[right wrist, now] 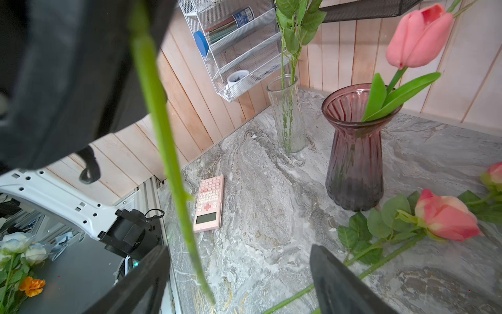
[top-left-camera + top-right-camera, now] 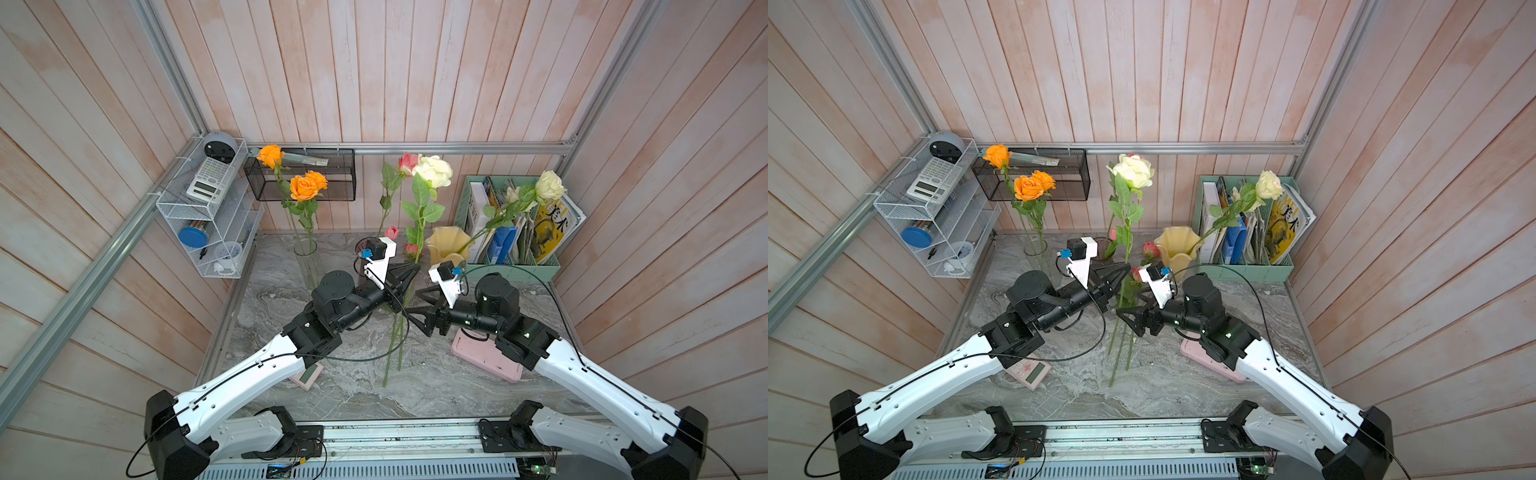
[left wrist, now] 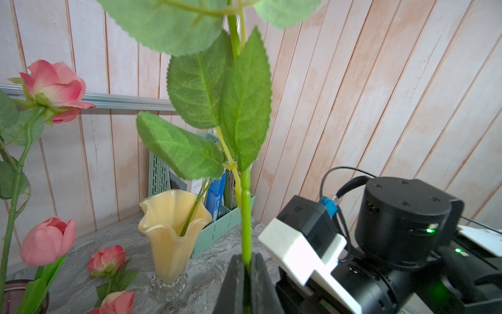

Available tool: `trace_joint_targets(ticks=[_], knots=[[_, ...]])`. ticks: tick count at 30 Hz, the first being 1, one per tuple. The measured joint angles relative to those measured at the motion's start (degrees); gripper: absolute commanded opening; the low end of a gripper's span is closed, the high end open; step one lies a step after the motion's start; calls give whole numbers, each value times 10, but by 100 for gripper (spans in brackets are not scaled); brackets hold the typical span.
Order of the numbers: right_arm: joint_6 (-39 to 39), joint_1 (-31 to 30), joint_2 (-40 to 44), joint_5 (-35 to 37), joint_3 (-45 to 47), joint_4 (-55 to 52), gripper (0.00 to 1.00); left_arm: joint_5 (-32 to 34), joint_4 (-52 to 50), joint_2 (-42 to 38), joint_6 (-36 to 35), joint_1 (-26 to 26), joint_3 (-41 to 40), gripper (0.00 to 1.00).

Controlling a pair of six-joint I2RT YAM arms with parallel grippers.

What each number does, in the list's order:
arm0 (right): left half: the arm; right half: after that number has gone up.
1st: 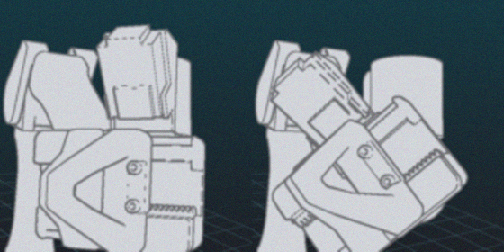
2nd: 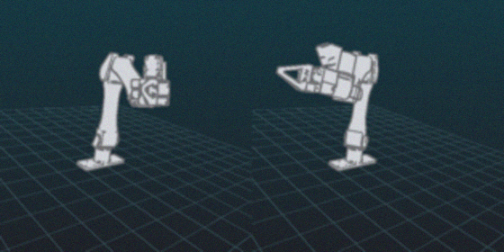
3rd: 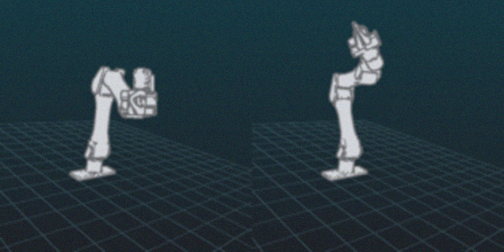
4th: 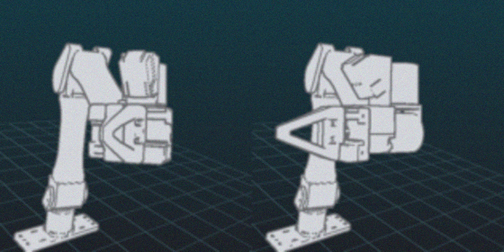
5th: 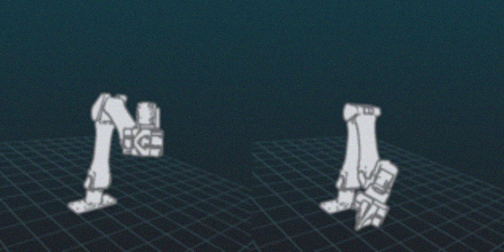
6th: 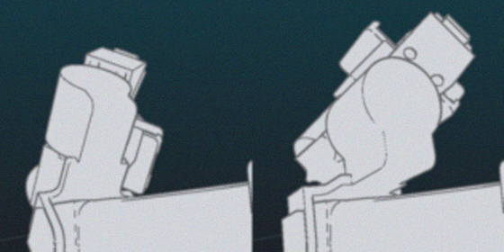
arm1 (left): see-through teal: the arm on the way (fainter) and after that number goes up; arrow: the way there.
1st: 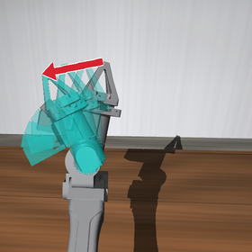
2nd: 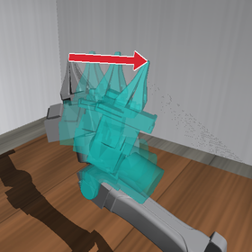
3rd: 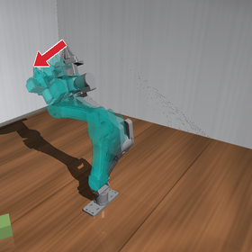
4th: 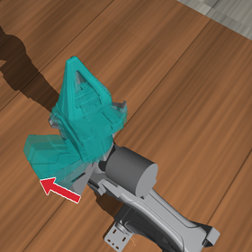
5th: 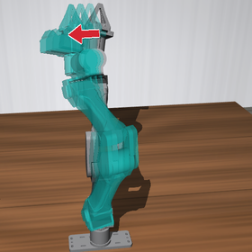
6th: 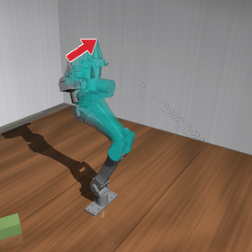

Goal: Arrange the flowers in different vases according to their colors
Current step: Pick up the flower at the center of the board, then insert the flower into the vase.

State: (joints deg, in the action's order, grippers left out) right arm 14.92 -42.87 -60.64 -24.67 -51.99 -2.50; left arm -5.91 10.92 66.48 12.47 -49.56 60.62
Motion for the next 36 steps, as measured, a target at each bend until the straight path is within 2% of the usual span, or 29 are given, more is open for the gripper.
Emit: trace_joint_targets(ticks=[1,2,3,5,6,7,8,10,11,12,13,19,24,29,36], knots=[[0,0,-13,-1,-6,5,80,0,5,0,0,0,-3,0],[-2,0,-24,-3,-11,12,66,0,10,0,1,0,-6,0],[-3,-1,-33,-4,-16,14,49,0,13,0,2,0,-9,0],[0,-1,-48,-9,-28,15,3,2,18,0,2,0,-17,0],[2,-2,-51,-8,-31,13,0,5,21,0,2,0,-19,0],[2,-2,-52,-7,-33,12,0,7,24,0,1,1,-19,8],[0,-2,-50,-8,-35,9,0,16,26,-1,-2,1,-20,21],[-9,-4,-41,0,-38,0,0,35,28,-4,-5,2,-24,35],[-14,-3,-35,6,-40,-5,0,41,28,-9,-7,3,-27,54],[-18,-3,-30,13,-42,-12,0,46,28,-13,-7,2,-30,87],[-22,-2,-24,21,-47,-20,0,51,26,-18,-6,3,-32,100],[-56,19,-14,70,-101,-55,0,82,-6,-54,-11,4,-32,100],[-94,63,-17,122,-152,-93,0,143,-52,-136,-24,5,-40,100],[-126,123,-44,151,-222,-111,0,187,-72,-233,-24,7,-85,100],[-156,172,-117,172,-306,-113,0,213,-116,-251,-6,8,-166,100]])
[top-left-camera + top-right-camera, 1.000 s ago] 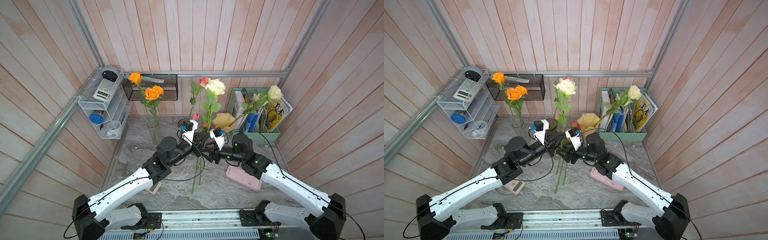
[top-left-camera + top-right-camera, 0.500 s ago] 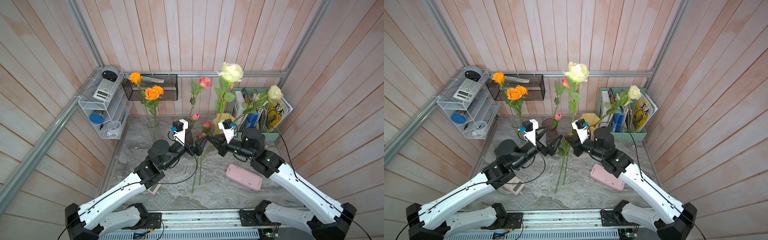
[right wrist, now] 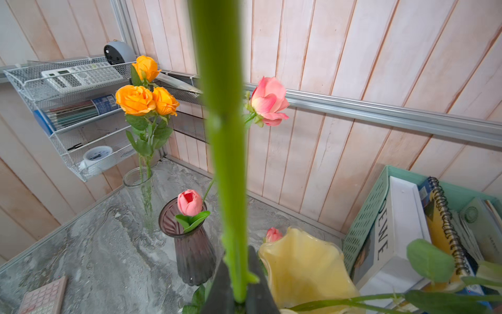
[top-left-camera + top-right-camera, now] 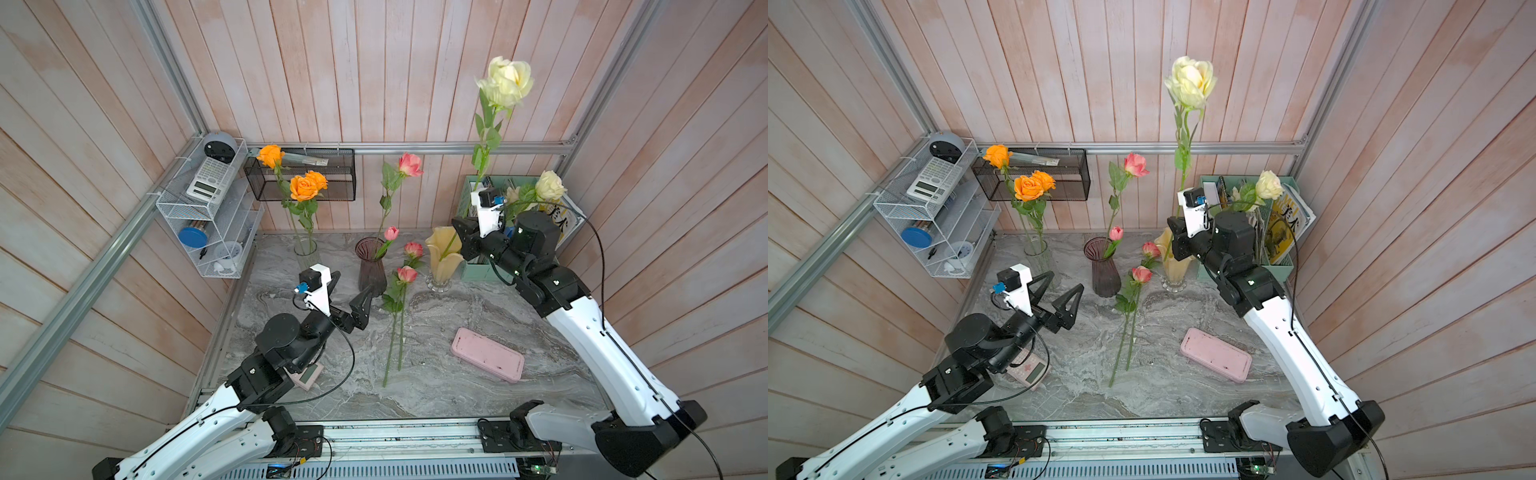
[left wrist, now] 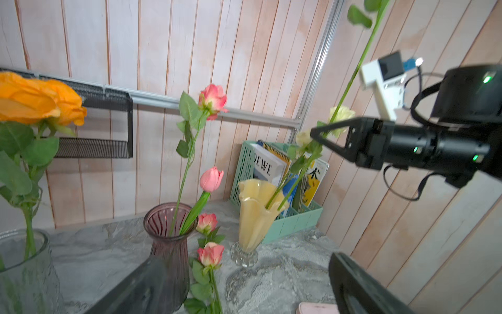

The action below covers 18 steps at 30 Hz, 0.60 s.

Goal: Arrange the flowers in different vases according to their colors
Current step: Insert the flower into the vase.

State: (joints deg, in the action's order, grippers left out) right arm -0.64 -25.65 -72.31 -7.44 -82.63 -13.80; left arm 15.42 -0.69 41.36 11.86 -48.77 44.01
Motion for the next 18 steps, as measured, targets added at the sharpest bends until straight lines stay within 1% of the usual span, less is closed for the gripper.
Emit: trace_joint_targets(ticks=[8,13,18], knots=[[-24,35,-57,21,-16,13,0,-14,-11,8,43,0,-92,100],[-39,38,-88,37,9,54,0,-33,21,42,73,0,-150,100],[-38,49,-113,39,47,95,0,-50,53,87,92,0,-176,100]])
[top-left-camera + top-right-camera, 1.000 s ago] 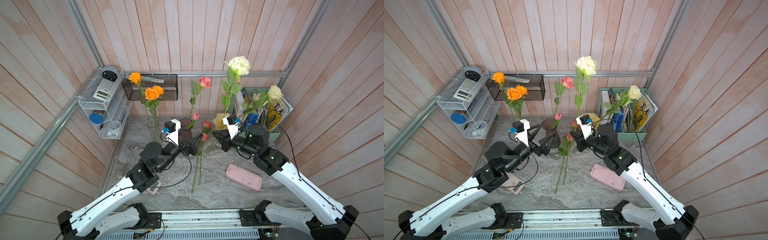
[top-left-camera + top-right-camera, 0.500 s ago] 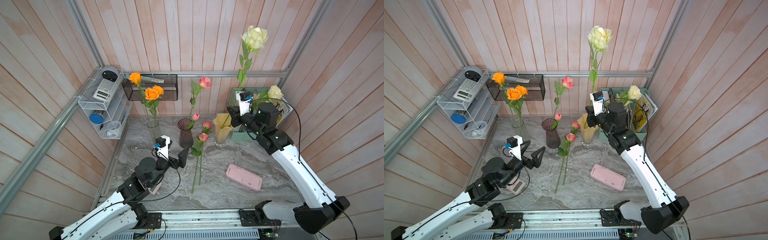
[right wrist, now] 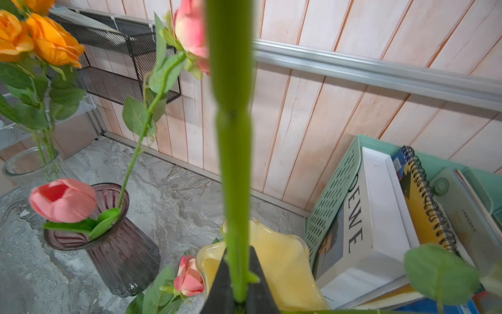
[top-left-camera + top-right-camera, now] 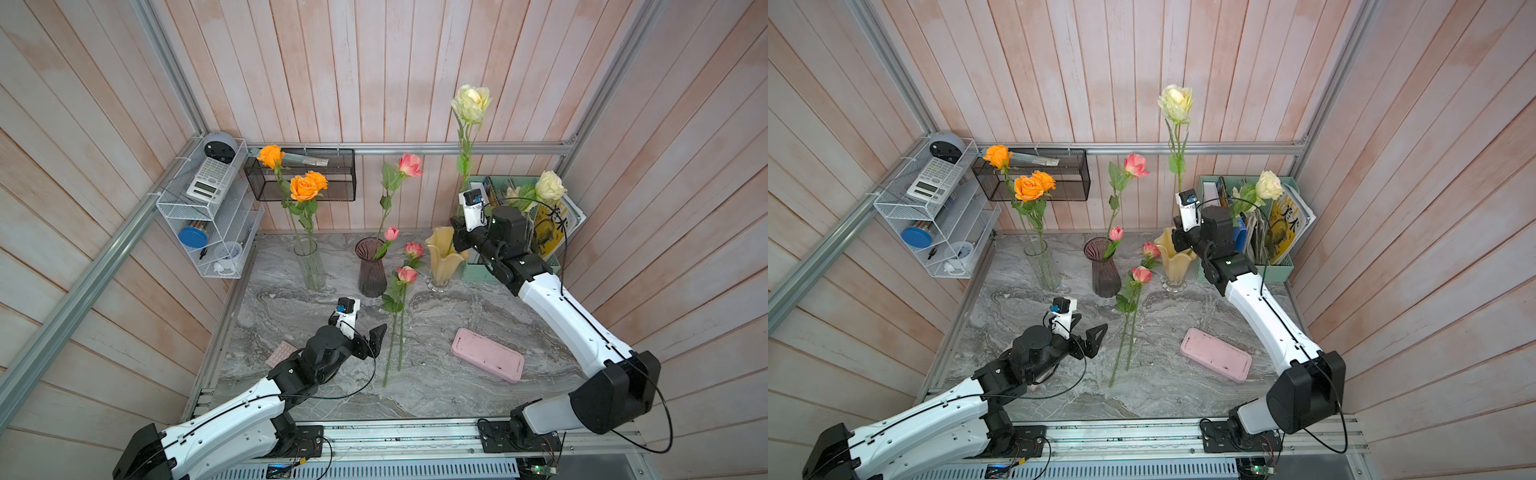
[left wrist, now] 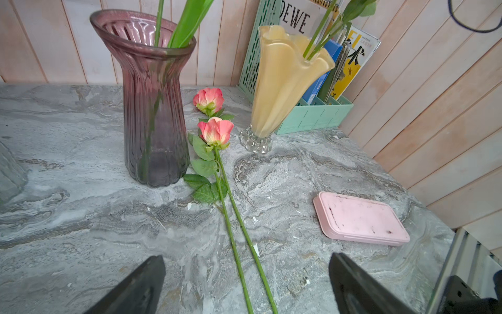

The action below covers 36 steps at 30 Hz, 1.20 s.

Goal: Arrange the flowers in different vases according to their colors
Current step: Insert the flower into the vase, then pick up the flower at the center of the board.

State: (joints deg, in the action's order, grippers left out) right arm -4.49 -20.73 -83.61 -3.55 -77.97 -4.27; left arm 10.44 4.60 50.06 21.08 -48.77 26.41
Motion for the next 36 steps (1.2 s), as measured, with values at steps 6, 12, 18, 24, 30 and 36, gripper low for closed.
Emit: trace_joint_targets(ticks=[6,12,18,24,30,36], knots=[[23,10,-3,12,65,34,35,-16,48,76,13,0,2,100],[48,15,11,11,102,43,48,-28,38,190,19,-3,53,100],[69,21,46,11,111,42,76,-33,-10,279,26,-4,138,100],[84,23,113,10,122,11,78,-26,-88,364,30,-4,219,96],[108,23,209,1,164,-35,78,2,-181,425,36,-4,276,92],[143,22,295,-21,212,-95,78,27,-248,460,36,-4,311,87]])
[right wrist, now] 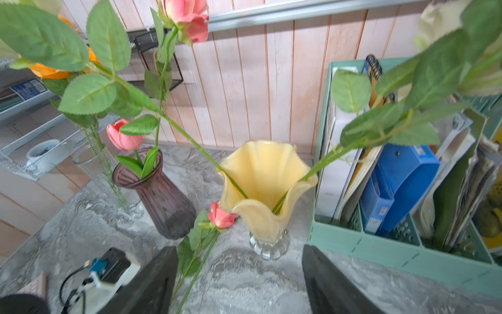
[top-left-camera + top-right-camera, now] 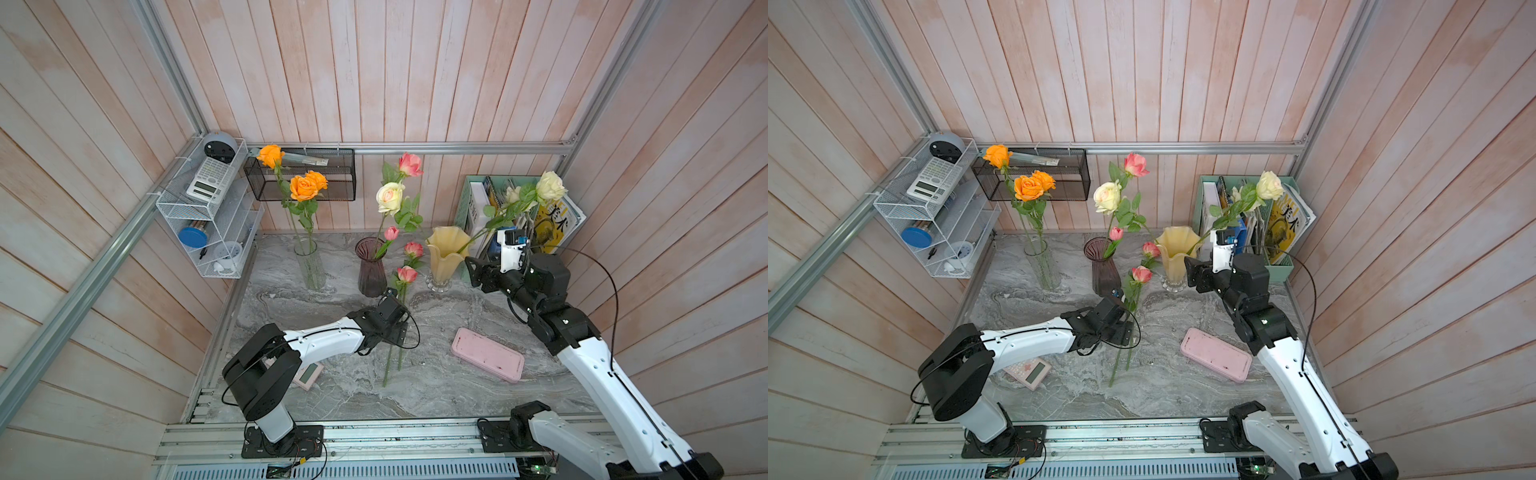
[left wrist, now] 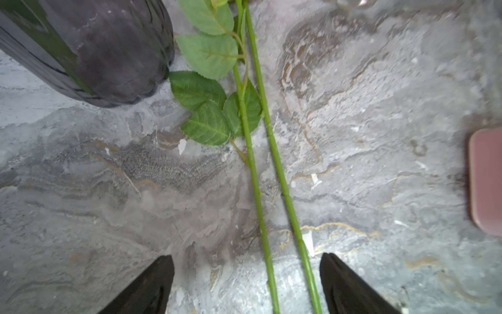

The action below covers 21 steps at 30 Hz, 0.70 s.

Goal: Arrange the flowers in different vases according to their colors
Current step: Pick up the flower at the center of the board.

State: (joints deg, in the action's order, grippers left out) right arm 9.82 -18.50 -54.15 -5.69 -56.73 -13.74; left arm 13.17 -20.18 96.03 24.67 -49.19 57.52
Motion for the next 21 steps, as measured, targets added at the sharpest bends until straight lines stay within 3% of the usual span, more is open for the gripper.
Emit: trace_joint_targets(ticks=[13,21], knots=[[67,-35,115,-37,88,-87,77,21,-75,75,-5,0,52,84],[80,-48,139,-40,109,-104,77,16,-100,125,-20,0,104,65]])
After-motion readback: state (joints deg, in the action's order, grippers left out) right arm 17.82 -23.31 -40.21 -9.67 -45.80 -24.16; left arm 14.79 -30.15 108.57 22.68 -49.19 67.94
